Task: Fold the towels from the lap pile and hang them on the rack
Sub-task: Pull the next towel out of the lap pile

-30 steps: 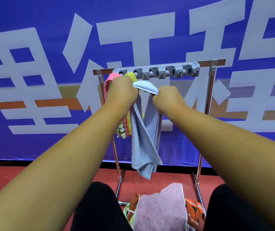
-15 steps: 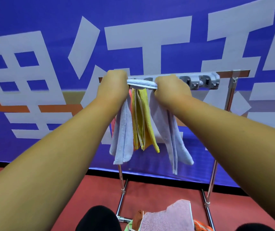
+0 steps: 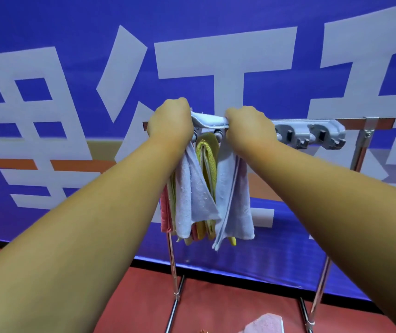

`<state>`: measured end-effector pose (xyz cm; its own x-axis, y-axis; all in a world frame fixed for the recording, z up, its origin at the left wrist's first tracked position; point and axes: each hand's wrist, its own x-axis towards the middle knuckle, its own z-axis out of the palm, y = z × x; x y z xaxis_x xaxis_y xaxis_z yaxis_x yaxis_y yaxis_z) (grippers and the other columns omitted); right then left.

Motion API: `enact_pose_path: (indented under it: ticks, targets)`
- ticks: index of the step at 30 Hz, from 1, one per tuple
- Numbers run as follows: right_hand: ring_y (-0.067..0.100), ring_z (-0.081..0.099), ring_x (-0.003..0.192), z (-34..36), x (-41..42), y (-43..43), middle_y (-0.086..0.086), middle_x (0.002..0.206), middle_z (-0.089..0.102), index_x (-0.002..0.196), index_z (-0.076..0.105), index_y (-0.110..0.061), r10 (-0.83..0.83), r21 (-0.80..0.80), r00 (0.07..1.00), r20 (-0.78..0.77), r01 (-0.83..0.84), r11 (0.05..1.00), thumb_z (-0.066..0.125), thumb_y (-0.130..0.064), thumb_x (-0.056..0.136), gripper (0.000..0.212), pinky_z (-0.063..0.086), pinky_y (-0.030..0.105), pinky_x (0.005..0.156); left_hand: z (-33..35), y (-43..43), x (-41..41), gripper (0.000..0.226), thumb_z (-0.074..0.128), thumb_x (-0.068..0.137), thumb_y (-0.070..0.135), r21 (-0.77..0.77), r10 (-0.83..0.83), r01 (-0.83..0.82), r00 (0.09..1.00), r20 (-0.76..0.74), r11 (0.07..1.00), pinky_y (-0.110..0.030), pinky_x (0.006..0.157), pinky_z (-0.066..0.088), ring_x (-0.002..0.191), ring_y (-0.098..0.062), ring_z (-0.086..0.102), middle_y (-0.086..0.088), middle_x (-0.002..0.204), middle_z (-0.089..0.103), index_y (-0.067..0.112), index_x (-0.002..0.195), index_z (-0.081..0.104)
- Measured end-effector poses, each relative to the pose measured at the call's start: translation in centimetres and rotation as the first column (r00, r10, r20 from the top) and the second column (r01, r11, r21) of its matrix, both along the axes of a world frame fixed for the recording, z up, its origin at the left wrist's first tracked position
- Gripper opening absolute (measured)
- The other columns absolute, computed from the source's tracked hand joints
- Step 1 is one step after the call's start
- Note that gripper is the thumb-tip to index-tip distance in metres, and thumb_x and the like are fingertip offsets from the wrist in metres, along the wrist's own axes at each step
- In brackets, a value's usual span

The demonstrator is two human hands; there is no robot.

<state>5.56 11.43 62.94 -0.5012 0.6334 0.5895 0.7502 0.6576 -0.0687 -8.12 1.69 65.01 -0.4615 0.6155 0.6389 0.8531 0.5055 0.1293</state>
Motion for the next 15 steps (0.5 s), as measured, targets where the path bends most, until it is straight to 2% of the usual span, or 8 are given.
enact_pose_path:
  ticks: [5,8,10,13,15]
  targets:
    - [0.032,0.051,0.081,-2.4,0.1,-0.1,0.004,0.092,0.055,0.096,0.052,-0.022,0.043,0.039,0.989,0.144,-0.049,0.998,0.063,-0.012,0.086,0.017,0.042,0.039,0.07,-3.5,1.0,-0.8,0.023,0.054,0.1,0.006,-0.094,0.014,-0.026,0.992,-0.124,0.995,-0.045,0.066,0.048,0.088,-0.038,0.063,-0.011,0.096,0.059,0.012,0.122,0.058]
    - [0.036,0.058,0.082,-4.5,0.1,0.1,0.008,0.095,0.056,0.103,0.06,-0.016,0.027,0.142,0.976,0.214,-0.058,0.988,0.058,-0.007,0.091,0.015,0.044,0.04,0.066,-5.0,1.5,-0.6,0.028,0.054,0.098,0.006,-0.112,-0.002,-0.016,0.987,-0.159,0.994,-0.041,0.068,0.046,0.091,-0.039,0.068,-0.011,0.102,0.066,0.017,0.121,0.064]
    - [0.039,0.065,0.09,-5.6,-0.2,0.3,0.008,0.099,0.06,0.109,0.063,-0.014,0.006,0.183,0.973,0.231,-0.05,0.982,0.054,-0.004,0.092,0.022,0.043,0.041,0.064,-5.8,1.8,-0.3,0.03,0.054,0.097,0.005,-0.128,-0.013,-0.007,0.988,-0.155,0.992,-0.04,0.07,0.044,0.095,-0.037,0.07,-0.009,0.105,0.067,0.019,0.119,0.067]
    - [0.04,0.069,0.093,-6.8,-0.4,0.1,0.01,0.111,0.063,0.119,0.058,-0.012,0.015,0.173,0.972,0.233,-0.057,0.983,0.053,-0.001,0.094,0.028,0.042,0.041,0.06,-6.8,1.9,-0.3,0.029,0.055,0.094,0.003,-0.144,0.012,-0.027,0.994,-0.109,0.989,-0.042,0.066,0.045,0.086,-0.034,0.064,-0.005,0.092,0.054,0.018,0.113,0.07]
    - [0.041,0.068,0.091,-7.5,-0.5,0.0,0.01,0.117,0.061,0.124,0.052,-0.013,0.051,0.14,0.979,0.198,-0.08,0.987,0.053,-0.004,0.097,0.029,0.042,0.042,0.059,-7.3,1.8,-0.5,0.027,0.057,0.094,0.004,-0.129,0.028,-0.038,0.996,-0.081,0.991,-0.043,0.063,0.045,0.078,-0.031,0.054,-0.005,0.092,0.049,0.018,0.113,0.07]
